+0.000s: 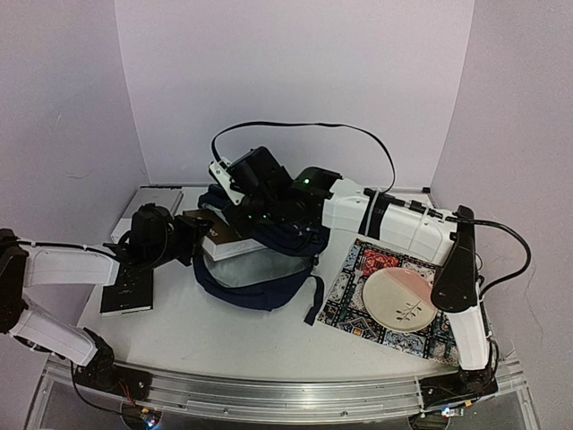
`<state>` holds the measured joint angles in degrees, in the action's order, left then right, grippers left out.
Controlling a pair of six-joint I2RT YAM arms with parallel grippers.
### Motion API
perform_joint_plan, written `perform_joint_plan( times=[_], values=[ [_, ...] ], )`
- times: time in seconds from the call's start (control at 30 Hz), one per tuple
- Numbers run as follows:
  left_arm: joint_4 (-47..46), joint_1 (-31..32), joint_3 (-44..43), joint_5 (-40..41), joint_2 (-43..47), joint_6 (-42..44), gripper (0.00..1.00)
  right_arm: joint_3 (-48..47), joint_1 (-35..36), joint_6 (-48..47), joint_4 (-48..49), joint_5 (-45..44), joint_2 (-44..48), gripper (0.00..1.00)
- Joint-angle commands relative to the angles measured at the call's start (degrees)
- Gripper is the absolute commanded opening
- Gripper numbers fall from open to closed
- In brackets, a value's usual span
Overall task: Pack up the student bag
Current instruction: Place the book in the largest pocket of the bag.
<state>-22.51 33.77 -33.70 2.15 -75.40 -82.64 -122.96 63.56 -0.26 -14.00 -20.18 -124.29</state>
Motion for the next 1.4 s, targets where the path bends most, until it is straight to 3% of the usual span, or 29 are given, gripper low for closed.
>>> perform_joint_plan(
  times=[0.0, 0.27, 0.53, 0.83, 1.1, 1.37],
  values=[
    [-14.99, 1.8, -5.28, 9.45, -4.61, -0.85, 0.15, -3.69, 1.51, 3.35, 5.3, 0.52, 4.59, 0.0],
    [-26.5, 4.26, -10.61, 11.32, -18.32, 1.36, 0.21, -3.02, 1.59, 2.95, 5.3, 1.07, 4.67, 0.0],
    [-31.97, 6.0, -14.33, 8.8, -30.11, 4.2, 0.36, -2.29, 0.81, 0.77, 5.39, -2.9, 4.02, 0.0],
    [-34.53, 9.35, -8.91, 13.29, -25.36, 10.22, 0.6, -2.52, -2.43, 0.78, 6.0, -2.6, 2.76, 0.0],
    [-34.48, 10.08, -4.69, 10.78, -21.46, 7.88, 0.63, -4.67, -4.32, 0.77, 6.34, -2.9, 0.93, 0.0],
    [-33.94, 10.54, -2.61, 7.78, -18.56, 8.12, 0.74, -5.34, -5.55, -1.15, 6.35, -2.06, -0.95, 0.0]
  ],
)
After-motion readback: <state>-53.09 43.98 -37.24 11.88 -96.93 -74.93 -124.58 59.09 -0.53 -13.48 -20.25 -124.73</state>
